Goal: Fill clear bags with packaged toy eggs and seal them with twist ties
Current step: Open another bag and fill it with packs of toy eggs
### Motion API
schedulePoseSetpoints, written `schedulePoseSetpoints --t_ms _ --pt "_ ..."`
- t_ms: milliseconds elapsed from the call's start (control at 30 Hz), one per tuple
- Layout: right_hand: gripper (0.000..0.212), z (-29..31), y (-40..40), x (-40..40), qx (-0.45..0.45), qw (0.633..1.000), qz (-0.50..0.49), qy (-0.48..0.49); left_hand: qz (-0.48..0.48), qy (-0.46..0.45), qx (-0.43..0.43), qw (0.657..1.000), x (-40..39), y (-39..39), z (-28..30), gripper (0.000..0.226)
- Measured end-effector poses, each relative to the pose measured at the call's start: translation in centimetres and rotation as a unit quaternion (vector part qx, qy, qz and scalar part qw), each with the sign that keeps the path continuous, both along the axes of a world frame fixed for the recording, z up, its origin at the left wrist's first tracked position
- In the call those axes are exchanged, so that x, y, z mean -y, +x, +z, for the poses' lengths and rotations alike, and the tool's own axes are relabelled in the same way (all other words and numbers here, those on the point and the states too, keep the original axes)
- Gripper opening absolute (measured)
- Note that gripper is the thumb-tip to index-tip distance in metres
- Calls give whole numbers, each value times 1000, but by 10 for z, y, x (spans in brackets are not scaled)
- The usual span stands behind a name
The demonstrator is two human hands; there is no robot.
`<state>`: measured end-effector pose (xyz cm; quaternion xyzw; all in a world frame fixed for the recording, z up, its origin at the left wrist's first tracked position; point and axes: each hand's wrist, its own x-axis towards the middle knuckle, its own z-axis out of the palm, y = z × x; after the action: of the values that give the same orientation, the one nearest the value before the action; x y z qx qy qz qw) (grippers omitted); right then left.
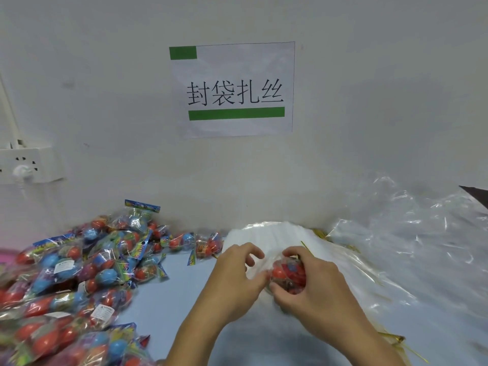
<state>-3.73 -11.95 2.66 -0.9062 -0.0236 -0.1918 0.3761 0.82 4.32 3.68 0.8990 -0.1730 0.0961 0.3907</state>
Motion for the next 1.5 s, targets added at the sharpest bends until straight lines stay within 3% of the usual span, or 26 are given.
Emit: schedulePoseSetpoints --t_ms 167,300,367,467,533,633,700,767,900,1100,1267,1433,1500 --pt "50 -8 6 -4 52 996 -40 66 6 -14 116 993 13 -8 7 12" --pt "49 -13 9 -5 80 990 -81 80 -65 -52 152 985 24 -15 14 12" --pt "48 -13 10 -4 116 983 -91 108 -72 -98 151 981 26 -17 15 12" --pt "46 -9 11 -2 174 962 -107 182 5 -212 161 964 31 -21 15 12" --pt "47 -6 11 0 205 950 -110 209 86 -320 104 938 39 -24 15 13" --pt "46 -5 10 -2 227 942 -87 231 185 -404 -67 893 47 -24 15 50" --pt "46 -6 10 -4 244 940 -64 232 130 -455 -187 861 51 -25 13 80" --pt "47 -6 9 -5 256 938 -36 232 32 -504 -246 827 52 -23 9 88" --pt "46 -3 7 -5 268 929 -10 255 -80 -438 -230 866 50 -19 3 51" --pt "47 0 5 -2 290 907 -65 299 -94 -429 -240 866 51 -20 3 71" --pt "54 -5 10 -5 273 899 -73 335 -130 -435 -253 854 49 -19 4 54" --pt "34 -6 11 -8 208 921 14 330 -97 -440 -185 873 48 -17 4 52" --pt "30 -4 9 -8 181 925 60 329 -98 -440 -169 876 45 -15 4 41"
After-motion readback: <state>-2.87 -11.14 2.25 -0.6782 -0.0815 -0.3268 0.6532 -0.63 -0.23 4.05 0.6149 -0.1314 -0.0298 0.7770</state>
